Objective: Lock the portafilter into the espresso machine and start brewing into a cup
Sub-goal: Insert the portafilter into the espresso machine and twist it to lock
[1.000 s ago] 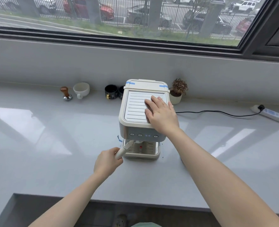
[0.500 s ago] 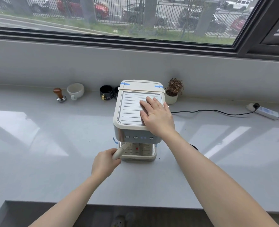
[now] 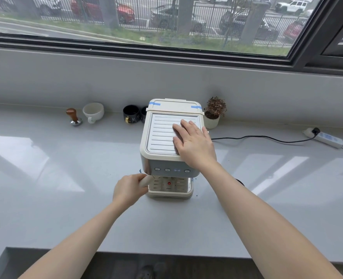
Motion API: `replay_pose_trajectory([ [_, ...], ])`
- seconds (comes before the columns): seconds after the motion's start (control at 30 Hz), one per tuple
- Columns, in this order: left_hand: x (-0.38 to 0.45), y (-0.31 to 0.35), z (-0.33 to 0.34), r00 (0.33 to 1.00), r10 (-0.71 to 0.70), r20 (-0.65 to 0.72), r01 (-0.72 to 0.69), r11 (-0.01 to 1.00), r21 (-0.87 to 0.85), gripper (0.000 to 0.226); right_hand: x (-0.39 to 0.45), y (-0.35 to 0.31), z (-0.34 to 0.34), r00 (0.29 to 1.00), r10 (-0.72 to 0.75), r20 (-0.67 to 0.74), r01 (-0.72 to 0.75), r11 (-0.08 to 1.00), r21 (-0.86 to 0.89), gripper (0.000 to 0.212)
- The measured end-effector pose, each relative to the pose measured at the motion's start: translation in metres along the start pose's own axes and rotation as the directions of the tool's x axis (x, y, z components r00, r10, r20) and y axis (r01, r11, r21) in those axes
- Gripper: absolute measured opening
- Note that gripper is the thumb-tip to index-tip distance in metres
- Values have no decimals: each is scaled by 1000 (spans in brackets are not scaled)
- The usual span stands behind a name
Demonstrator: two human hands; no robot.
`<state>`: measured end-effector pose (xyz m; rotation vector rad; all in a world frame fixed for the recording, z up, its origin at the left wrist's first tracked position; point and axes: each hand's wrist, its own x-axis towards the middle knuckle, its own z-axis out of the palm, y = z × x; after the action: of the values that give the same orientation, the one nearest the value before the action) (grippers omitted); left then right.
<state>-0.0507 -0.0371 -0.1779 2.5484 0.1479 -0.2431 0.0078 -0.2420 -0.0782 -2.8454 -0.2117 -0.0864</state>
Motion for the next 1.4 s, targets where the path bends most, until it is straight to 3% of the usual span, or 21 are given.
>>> replay_pose_trajectory([
  [0.2,-3,-1,3,999,-28,18,28,998,-52,27,0,0,1,1000,-1,-9,1,1000,5,46],
  [0.47,-23,10,27,995,-103,-10,101,986,-135,14,0,1,1,1000,1,-10,-1,1000,6,46],
  [0.93,17,-4,-21,991,36,128,-40,999,24,27,1,2,3,1000,-3,-8,3,1000,0,47],
  [1.3,7,-8,0,996,23,88,-15,996,-91,29,1,2,2,1000,-2,-5,2,1000,7,48],
  [1.4,16,-8,-11,992,46,116,-44,999,-23,22,2,1,1,1000,-9,-4,9,1000,10,48],
])
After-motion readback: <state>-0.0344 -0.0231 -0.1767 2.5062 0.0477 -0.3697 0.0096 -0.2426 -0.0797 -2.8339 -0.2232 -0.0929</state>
